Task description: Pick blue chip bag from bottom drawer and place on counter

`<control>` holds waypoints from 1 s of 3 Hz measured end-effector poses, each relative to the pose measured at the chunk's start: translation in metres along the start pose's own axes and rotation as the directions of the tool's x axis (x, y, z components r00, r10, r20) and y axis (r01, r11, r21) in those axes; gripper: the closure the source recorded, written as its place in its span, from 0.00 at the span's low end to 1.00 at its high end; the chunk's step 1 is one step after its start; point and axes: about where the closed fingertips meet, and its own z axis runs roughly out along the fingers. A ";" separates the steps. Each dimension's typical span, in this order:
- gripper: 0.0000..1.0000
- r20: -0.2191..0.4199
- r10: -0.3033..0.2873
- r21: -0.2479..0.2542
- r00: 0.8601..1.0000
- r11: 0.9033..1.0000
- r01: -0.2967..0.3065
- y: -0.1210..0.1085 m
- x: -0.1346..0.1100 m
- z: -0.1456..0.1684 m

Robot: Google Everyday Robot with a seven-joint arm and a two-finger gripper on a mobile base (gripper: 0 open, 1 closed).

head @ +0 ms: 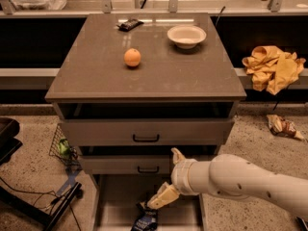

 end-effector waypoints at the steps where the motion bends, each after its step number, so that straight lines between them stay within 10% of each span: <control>1: 0.00 -0.001 0.040 -0.017 0.999 0.999 -0.040 0.019 0.056 0.033; 3: 0.00 0.103 -0.047 -0.001 0.994 0.999 0.047 -0.005 0.165 0.061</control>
Offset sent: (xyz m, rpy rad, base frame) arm -0.0464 -0.0738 -0.2200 0.1510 0.0251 0.0144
